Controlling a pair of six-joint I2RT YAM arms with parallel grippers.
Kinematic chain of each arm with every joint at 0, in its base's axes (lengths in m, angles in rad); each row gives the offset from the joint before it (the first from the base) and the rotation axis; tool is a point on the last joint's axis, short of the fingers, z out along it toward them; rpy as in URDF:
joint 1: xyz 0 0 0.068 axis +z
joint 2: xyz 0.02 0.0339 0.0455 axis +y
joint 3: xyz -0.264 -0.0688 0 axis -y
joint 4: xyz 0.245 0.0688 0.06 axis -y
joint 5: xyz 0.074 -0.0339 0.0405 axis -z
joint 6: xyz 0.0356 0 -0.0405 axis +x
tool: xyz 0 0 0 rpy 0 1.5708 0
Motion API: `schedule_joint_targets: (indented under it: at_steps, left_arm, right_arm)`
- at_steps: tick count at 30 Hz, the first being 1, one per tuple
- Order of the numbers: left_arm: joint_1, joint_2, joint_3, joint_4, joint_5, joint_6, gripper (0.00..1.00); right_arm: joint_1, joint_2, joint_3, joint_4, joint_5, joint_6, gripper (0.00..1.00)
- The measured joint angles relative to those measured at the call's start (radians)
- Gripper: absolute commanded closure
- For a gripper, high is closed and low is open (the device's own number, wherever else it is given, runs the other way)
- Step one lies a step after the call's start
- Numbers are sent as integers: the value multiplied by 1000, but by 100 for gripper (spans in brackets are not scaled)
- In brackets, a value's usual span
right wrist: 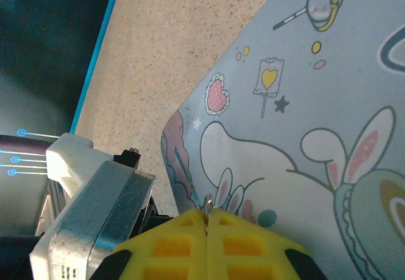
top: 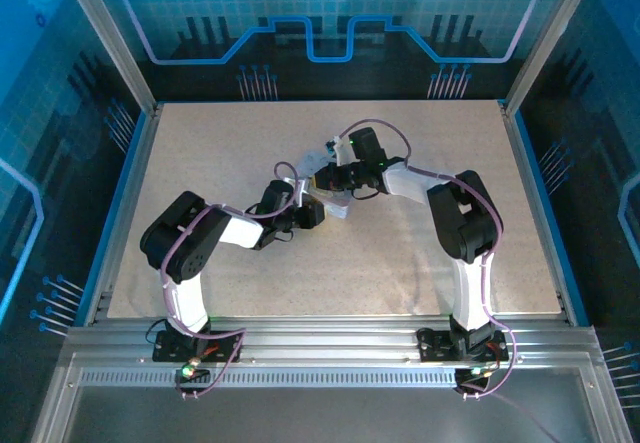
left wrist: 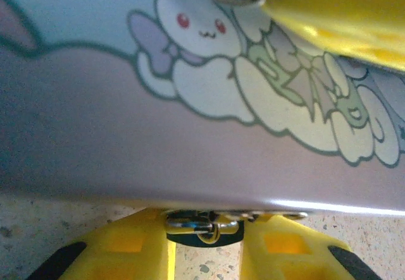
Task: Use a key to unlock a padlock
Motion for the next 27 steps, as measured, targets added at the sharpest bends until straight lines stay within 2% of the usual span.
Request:
schedule_joint_targets:
  at_steps: [7, 12, 27]
  left_arm:
    - [-14, -26, -14, -19, 10, -47, 75]
    - [-17, -80, -61, -36, 21, -89, 75]
    - [-19, -182, -77, -154, 99, -210, 76]
  right_arm:
    - [0, -51, -22, -32, 14, -35, 100]
    - [-2, -161, -80, -36, 35, -76, 100]
    - [21, -553, -489, 2, 165, -216, 100]
